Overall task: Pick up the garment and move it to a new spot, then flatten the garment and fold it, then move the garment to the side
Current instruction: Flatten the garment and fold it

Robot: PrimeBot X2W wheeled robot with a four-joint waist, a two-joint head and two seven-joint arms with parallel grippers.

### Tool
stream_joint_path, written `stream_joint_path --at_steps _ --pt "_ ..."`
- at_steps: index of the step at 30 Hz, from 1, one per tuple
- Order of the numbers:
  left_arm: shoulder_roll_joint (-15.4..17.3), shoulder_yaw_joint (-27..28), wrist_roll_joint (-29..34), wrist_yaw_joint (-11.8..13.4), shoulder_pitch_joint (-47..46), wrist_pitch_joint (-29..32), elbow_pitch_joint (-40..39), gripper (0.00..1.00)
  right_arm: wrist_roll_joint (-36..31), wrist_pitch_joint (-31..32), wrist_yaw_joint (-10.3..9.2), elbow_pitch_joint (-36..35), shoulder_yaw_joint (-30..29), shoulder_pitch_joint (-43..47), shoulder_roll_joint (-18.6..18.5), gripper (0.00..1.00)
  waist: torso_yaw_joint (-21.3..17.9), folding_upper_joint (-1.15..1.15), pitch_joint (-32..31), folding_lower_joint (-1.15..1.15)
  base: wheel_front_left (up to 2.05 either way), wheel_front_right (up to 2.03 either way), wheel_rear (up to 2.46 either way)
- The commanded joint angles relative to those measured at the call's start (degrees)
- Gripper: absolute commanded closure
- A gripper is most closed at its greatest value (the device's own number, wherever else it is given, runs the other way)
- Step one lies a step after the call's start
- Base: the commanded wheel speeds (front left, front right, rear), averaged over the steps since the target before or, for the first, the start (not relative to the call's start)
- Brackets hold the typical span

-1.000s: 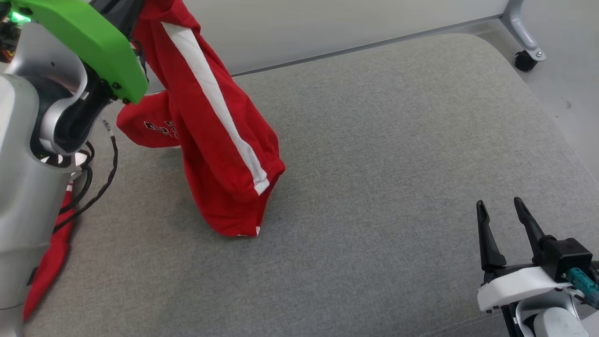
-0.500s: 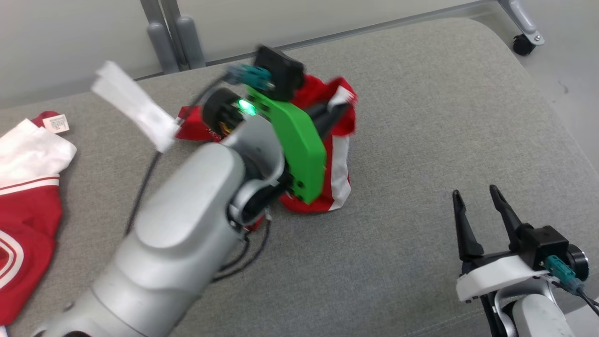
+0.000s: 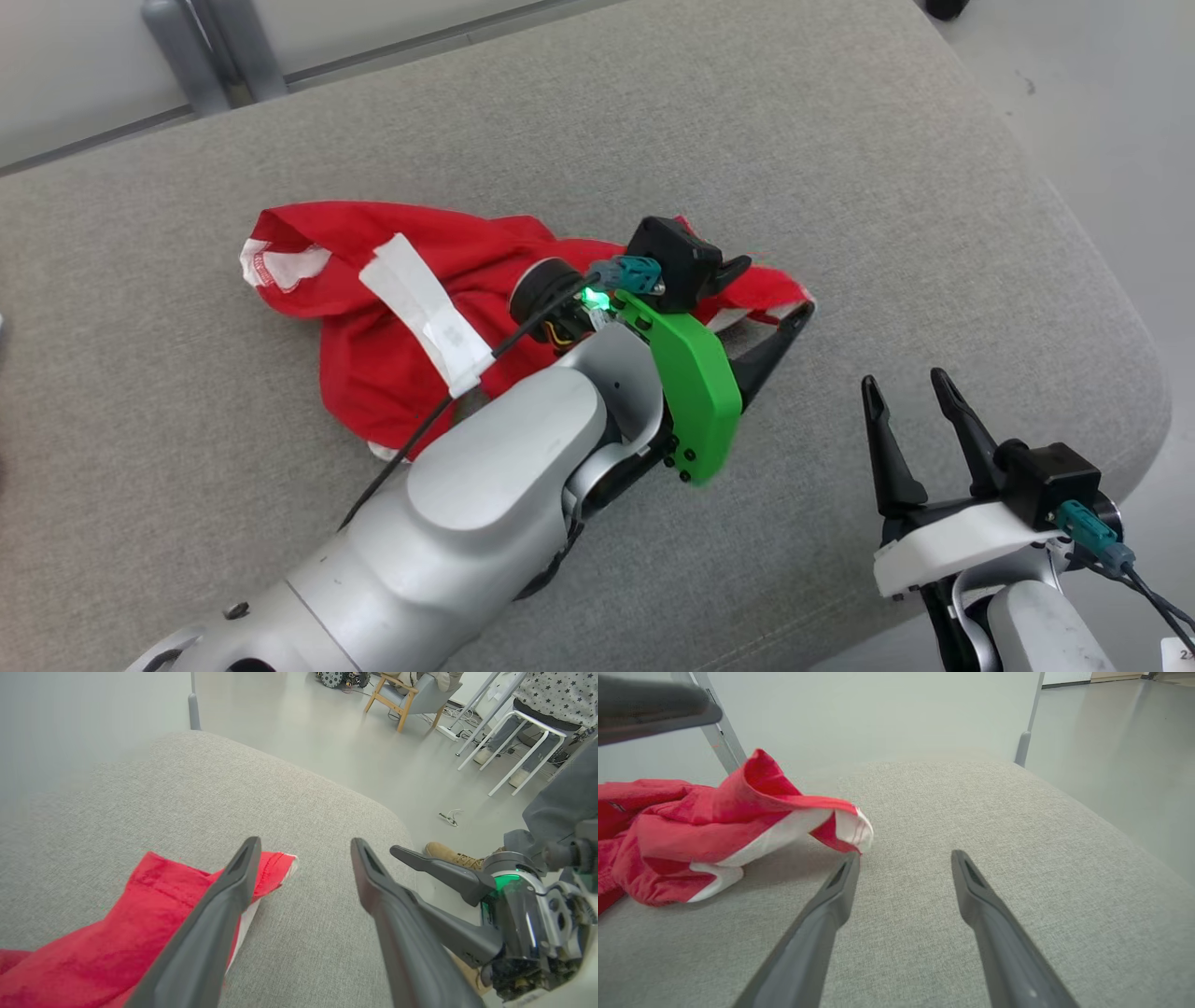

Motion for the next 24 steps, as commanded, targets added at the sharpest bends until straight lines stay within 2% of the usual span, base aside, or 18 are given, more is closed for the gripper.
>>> stream_joint_path --at_steps 1,4,8,16,24 --pt "0.27 -0.87 -1.37 0.39 -0.23 -0.78 -0.09 0.0 0.41 -0.17 -0.02 0.12 -0.34 0.48 0.09 0.0 -1.35 0.0 1.24 0.0 0.0 0.0 0.0" --pt "0.27 -3.03 -2.94 0.84 1.31 -1.78 -0.7 0.0 0.45 -0.17 -0.02 0.12 -1.16 1.34 0.09 0.0 -0.77 0.0 0.65 0.0 0.0 0.0 0.0" --pt "0.43 -4.22 -2.5 3.61 4.19 -5.1 -0.25 0.0 -0.16 -0.17 -0.02 -0.23 -2.46 1.69 0.08 0.0 1.0 0.0 -0.74 0.0 0.0 0.0 0.0" --pt "5.67 -2.74 -2.94 9.04 10.03 -7.38 0.08 0.0 -1.93 -0.17 -0.02 -1.54 -3.95 2.08 0.07 0.0 4.27 0.0 -1.68 0.0 0.0 0.0 0.0" --pt "4.95 -3.3 -3.09 9.93 8.54 -5.08 6.98 0.0 -0.94 -0.17 -0.02 -2.33 -4.61 -1.16 0.06 0.0 3.87 0.0 2.32 0.0 0.0 0.0 0.0"
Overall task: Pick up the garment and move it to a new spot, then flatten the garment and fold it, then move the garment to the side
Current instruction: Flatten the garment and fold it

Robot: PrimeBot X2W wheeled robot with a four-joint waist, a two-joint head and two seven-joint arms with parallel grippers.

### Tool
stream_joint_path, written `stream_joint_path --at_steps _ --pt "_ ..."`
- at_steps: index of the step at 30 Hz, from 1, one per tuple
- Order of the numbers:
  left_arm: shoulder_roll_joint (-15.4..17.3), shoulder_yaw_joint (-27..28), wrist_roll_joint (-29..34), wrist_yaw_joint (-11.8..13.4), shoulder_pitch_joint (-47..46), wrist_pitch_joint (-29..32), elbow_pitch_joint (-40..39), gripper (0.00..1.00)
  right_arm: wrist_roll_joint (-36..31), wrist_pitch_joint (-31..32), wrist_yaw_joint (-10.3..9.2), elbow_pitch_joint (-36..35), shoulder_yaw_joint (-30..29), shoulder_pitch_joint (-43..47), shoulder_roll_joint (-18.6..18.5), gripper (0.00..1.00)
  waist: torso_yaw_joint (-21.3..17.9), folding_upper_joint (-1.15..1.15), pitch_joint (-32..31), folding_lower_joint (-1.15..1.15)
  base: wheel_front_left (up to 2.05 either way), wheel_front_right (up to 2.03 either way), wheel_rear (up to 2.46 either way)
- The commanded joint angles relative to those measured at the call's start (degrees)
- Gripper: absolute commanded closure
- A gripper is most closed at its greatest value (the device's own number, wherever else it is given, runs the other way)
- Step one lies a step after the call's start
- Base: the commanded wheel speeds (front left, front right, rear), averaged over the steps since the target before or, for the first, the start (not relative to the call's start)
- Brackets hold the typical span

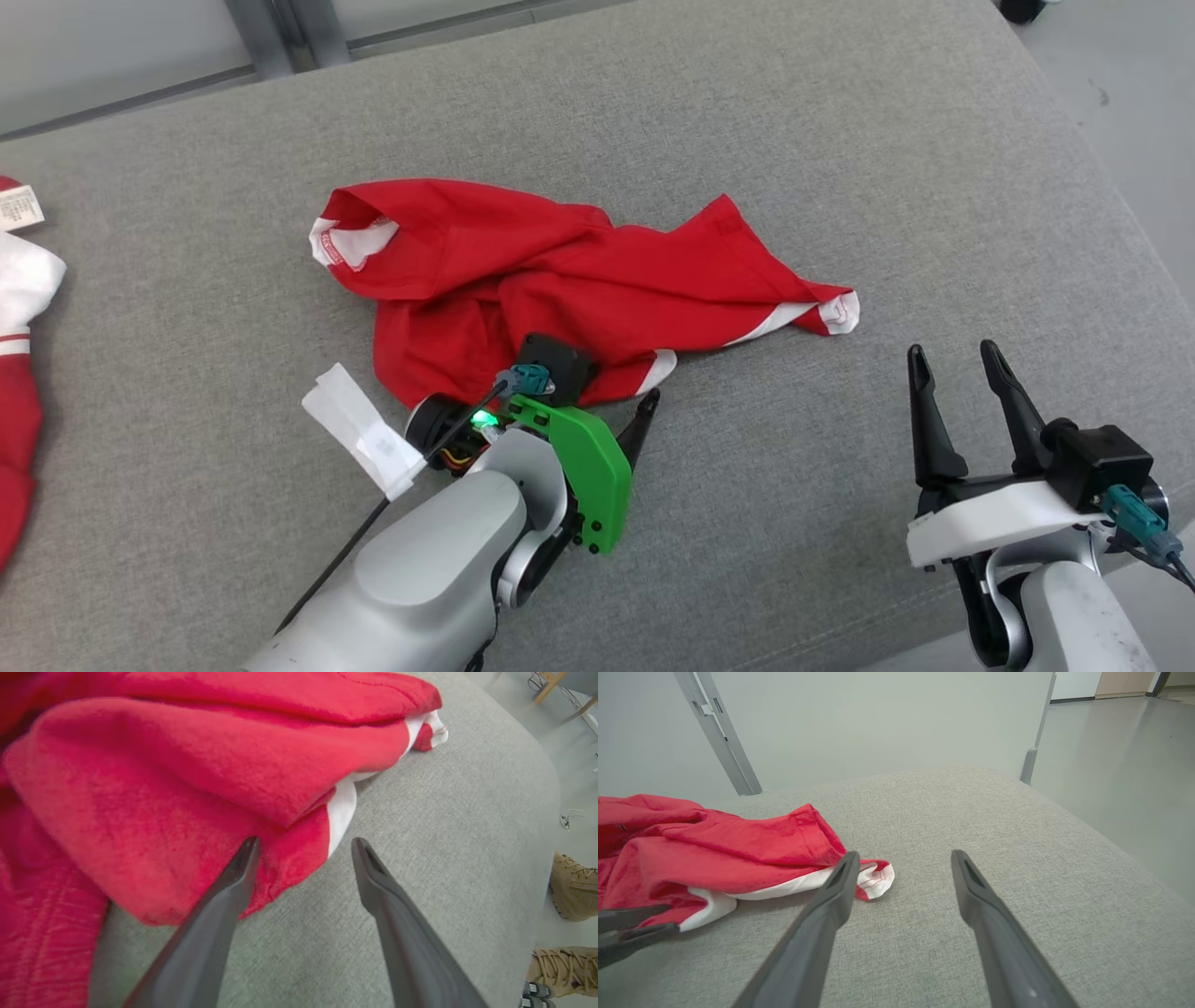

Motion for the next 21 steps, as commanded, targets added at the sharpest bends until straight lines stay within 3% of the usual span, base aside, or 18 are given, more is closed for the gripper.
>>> stream_joint_path --at_steps 1,9,10,11,17,21 --pt "-0.25 -0.09 -0.01 -0.09 -0.82 0.26 0.79 0.0 0.23 -0.17 -0.02 -0.17 -0.25 -0.6 -0.02 0.0 -0.88 0.0 1.51 0.0 0.0 0.0 0.0" --pt "-0.19 -0.59 0.93 -0.6 -2.28 -0.59 6.73 0.0 0.83 -0.17 -0.02 0.21 -0.88 -0.45 -0.02 0.0 -2.11 0.0 2.81 0.0 0.0 0.0 0.0" --pt "-0.25 -0.59 0.87 -0.94 -2.53 -0.68 7.29 0.55 0.92 -0.17 -0.02 0.26 -0.84 -0.45 -0.02 0.0 -2.17 0.0 2.75 0.0 0.0 0.0 0.0" --pt "-0.31 -0.65 0.56 -1.57 -2.56 -0.54 7.54 0.99 0.93 -0.17 -0.02 0.33 -0.89 -0.37 -0.02 0.0 -2.15 0.0 2.61 0.0 0.0 0.0 0.0" --pt "1.46 -0.7 -1.31 -6.14 -2.31 0.26 3.31 1.0 0.02 -0.17 -0.02 0.24 -3.0 1.76 -0.02 0.0 0.57 0.0 0.27 0.0 0.0 0.0 0.0" --pt "8.23 -1.3 -2.05 -8.41 -1.35 4.18 -9.3 1.0 -1.48 -0.17 -0.02 0.14 -4.37 3.82 -0.02 0.0 4.61 0.0 -2.38 0.0 0.0 0.0 0.0"
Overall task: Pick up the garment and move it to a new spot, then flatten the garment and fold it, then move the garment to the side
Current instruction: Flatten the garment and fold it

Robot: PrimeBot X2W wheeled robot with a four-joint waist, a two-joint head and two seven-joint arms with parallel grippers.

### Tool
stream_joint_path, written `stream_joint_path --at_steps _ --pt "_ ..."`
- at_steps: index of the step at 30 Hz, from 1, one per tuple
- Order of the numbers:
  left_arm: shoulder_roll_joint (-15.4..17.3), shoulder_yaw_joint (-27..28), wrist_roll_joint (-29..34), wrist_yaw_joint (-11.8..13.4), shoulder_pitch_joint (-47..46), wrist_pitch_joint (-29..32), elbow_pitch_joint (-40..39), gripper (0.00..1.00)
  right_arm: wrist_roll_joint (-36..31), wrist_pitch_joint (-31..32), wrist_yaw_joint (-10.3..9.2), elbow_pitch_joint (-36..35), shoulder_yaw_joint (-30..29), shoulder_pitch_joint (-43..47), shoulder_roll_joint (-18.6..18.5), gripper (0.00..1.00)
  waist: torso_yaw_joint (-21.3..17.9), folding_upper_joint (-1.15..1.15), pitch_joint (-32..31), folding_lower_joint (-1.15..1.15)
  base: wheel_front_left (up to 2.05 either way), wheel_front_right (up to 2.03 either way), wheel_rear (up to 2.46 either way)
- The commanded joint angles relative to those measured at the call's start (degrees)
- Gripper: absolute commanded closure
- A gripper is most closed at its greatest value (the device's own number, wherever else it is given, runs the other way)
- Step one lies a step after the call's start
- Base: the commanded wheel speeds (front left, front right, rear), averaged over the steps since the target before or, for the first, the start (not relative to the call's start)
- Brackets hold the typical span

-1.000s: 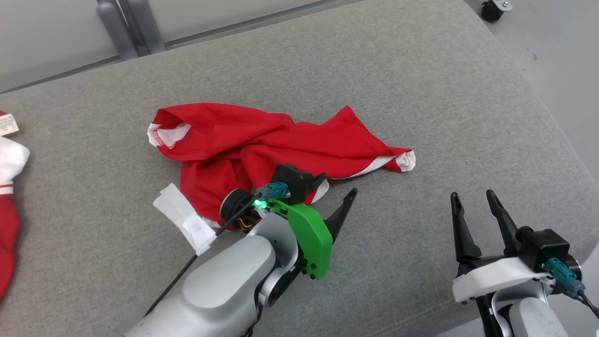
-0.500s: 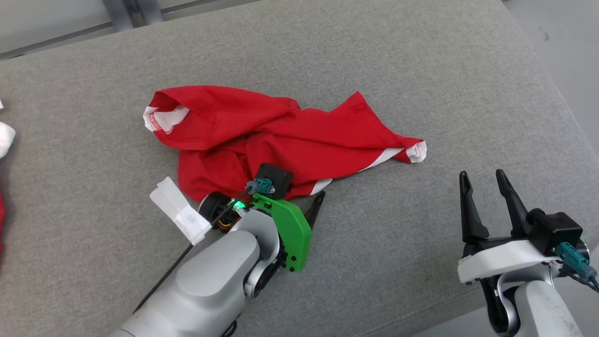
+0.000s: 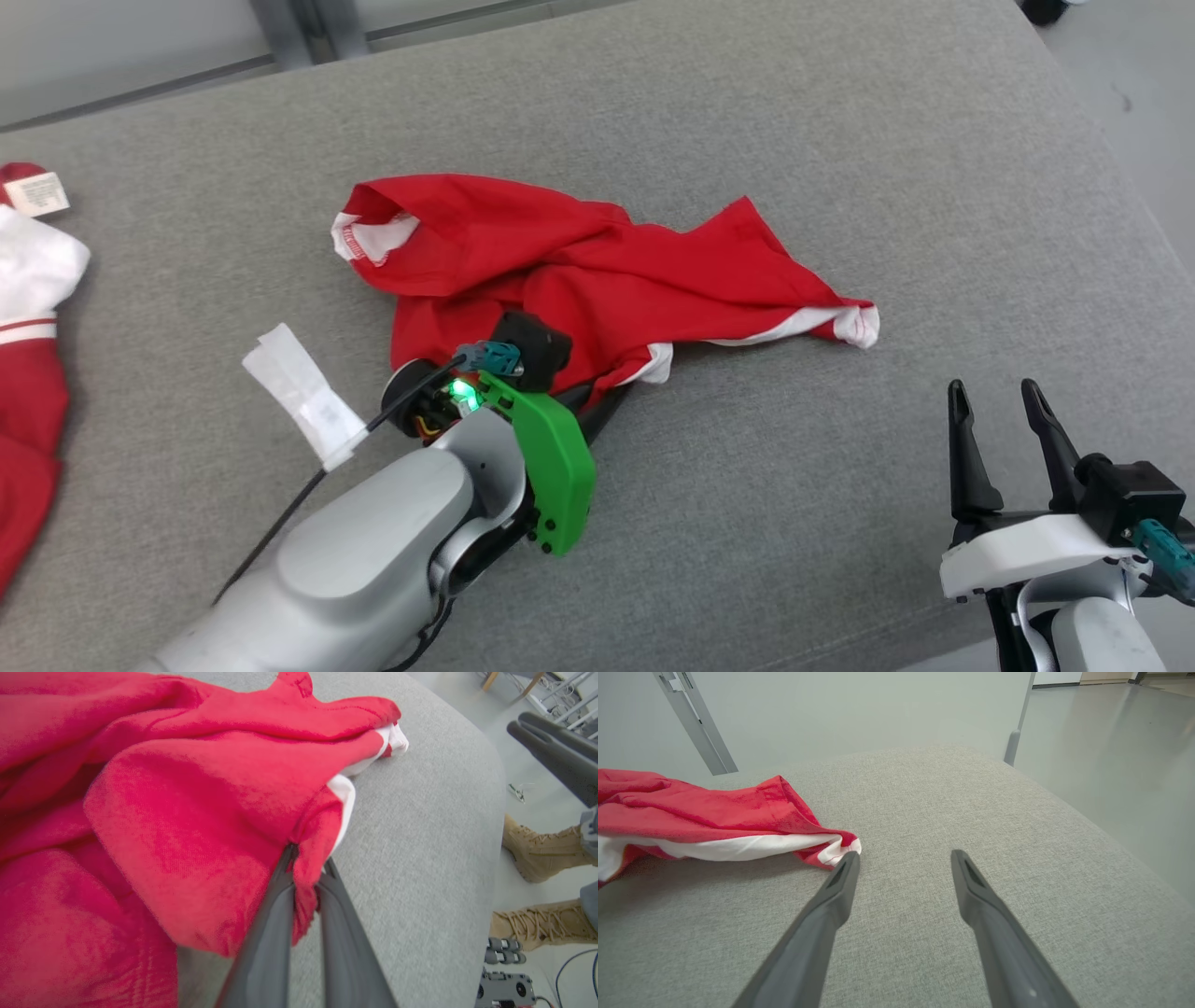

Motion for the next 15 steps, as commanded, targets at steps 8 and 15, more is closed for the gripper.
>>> stream_joint_path --at_steps 8,15 --pt "18.16 -4.27 -3.08 0.66 4.64 15.41 -27.8 1.0 -1.07 -0.17 -0.02 -0.55 -0.61 1.98 -0.06 0.0 7.33 0.0 -4.11 0.0 0.0 0.0 0.0" --pt "25.32 -6.74 -1.43 4.39 9.58 19.52 -34.6 0.0 -1.11 -0.17 -0.02 -0.09 -0.45 2.58 -0.13 0.0 8.6 0.0 -4.32 0.0 0.0 0.0 0.0"
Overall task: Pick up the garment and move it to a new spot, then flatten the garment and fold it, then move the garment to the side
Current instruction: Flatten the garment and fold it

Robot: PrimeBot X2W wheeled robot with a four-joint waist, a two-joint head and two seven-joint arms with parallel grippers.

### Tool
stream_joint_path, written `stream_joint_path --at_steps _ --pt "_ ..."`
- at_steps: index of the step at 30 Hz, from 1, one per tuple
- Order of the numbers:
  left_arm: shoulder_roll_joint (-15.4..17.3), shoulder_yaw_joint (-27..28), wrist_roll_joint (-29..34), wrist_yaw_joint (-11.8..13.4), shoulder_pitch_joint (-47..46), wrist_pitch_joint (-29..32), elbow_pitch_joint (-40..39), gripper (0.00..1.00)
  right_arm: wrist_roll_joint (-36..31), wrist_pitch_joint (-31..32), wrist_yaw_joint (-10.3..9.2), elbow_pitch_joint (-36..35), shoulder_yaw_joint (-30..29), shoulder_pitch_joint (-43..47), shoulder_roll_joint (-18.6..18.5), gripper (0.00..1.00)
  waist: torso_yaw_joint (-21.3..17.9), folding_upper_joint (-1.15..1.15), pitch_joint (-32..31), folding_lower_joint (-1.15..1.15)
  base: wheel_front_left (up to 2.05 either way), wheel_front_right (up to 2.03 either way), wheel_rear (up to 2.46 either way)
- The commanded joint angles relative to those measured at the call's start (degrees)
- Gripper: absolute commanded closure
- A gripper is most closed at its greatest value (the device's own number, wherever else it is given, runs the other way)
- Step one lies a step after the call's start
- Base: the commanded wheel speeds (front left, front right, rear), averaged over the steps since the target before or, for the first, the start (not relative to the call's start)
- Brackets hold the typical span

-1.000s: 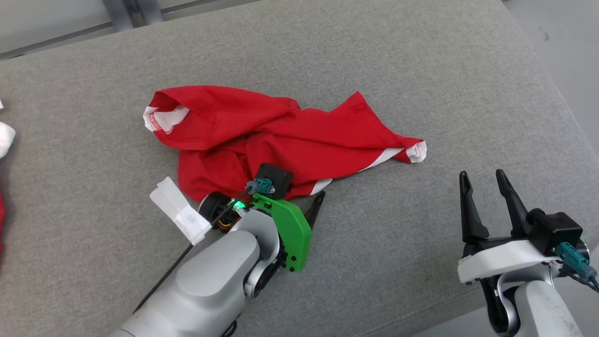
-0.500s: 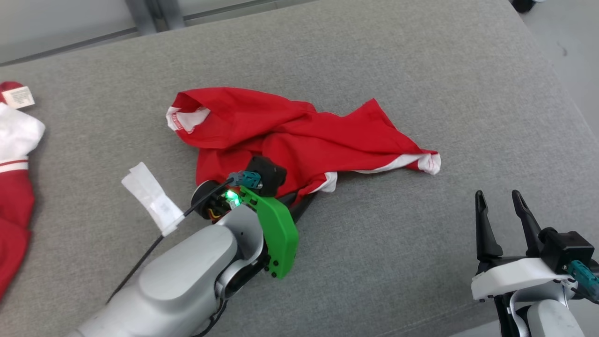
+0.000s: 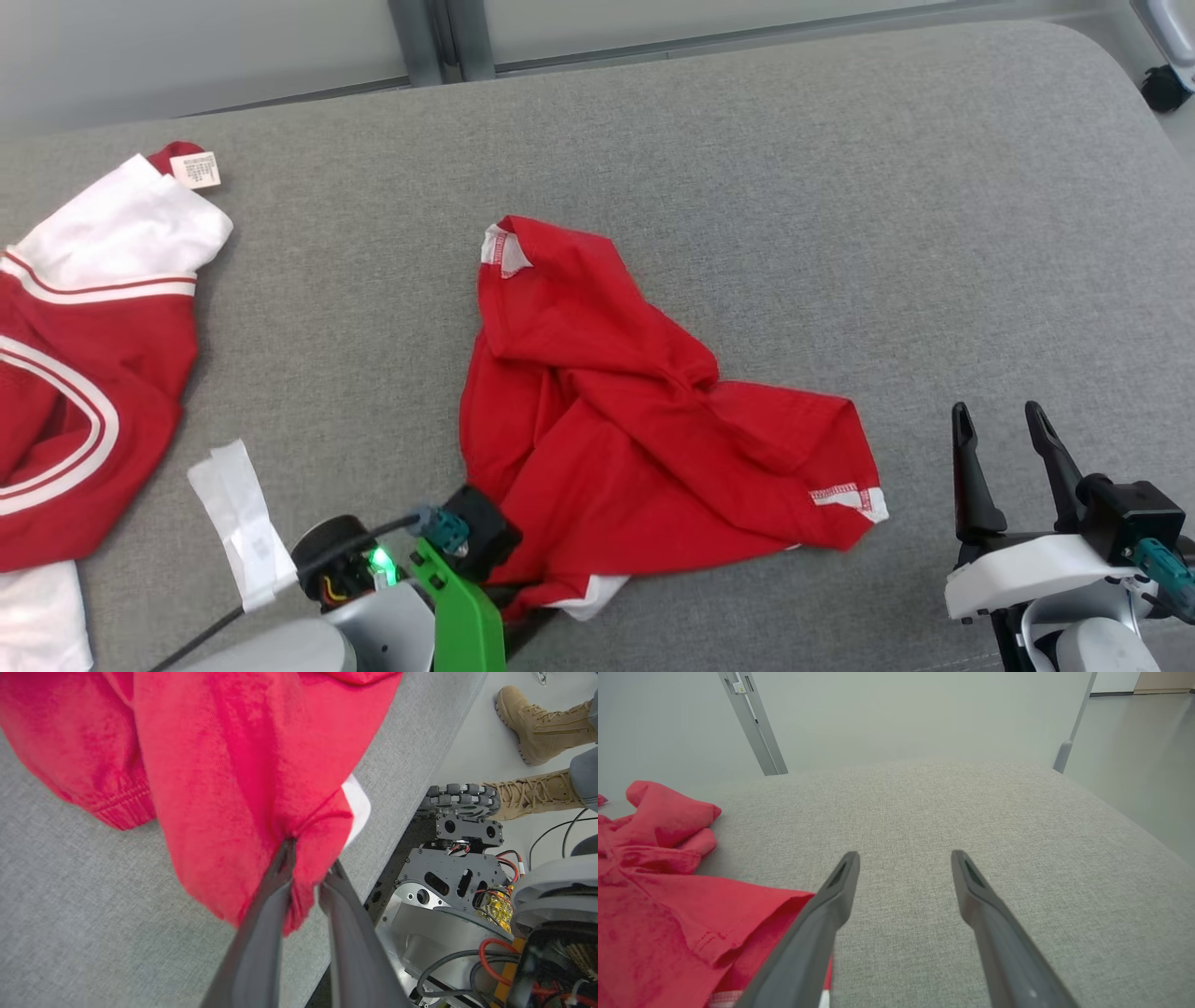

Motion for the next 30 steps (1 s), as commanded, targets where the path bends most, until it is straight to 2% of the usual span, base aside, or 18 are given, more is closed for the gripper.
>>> stream_joint_path --at_steps 1,9,13,15,17,25,30 --pt "0.27 -0.05 1.6 1.14 1.14 -0.95 0.12 0.0 -0.08 -0.17 -0.02 0.04 -0.07 0.57 -0.17 0.0 0.51 0.0 -0.44 0.0 0.0 0.0 0.0" --pt "-0.49 0.94 3.77 6.41 5.86 -6.57 -2.36 0.0 -0.05 -0.17 -0.02 -0.31 -1.08 2.2 -1.34 0.0 1.53 0.0 -1.93 0.0 0.0 0.0 0.0" --pt "-3.46 4.35 2.38 8.08 5.45 -11.13 -5.18 0.0 -0.45 -0.17 -0.02 -0.5 -1.27 2.91 -1.81 0.0 2.54 0.0 -2.58 0.0 0.0 0.0 0.0" --pt "-5.57 5.08 2.76 8.22 4.02 -12.35 -4.11 0.0 -0.57 -0.17 -0.02 -0.41 -0.68 2.79 -1.9 0.0 2.73 0.0 -2.75 0.0 0.0 0.0 0.0" --pt "-9.33 5.49 1.13 8.05 3.61 -12.86 -1.45 0.0 -0.49 -0.17 -0.02 -0.38 -0.05 2.17 -1.99 0.0 2.6 0.0 -2.76 0.0 0.0 0.0 0.0" --pt "-21.89 6.78 -3.47 5.01 -0.18 -13.53 17.03 0.0 0.18 -0.17 -0.02 -0.39 2.27 -0.08 -1.69 0.0 -0.63 0.0 -1.2 0.0 0.0 0.0 0.0" --pt "-24.72 6.96 -3.2 4.56 -2.53 -13.73 26.3 0.0 0.55 -0.17 -0.02 -0.09 1.98 0.19 -1.22 0.0 -2.71 0.0 -0.24 0.0 0.0 0.0 0.0"
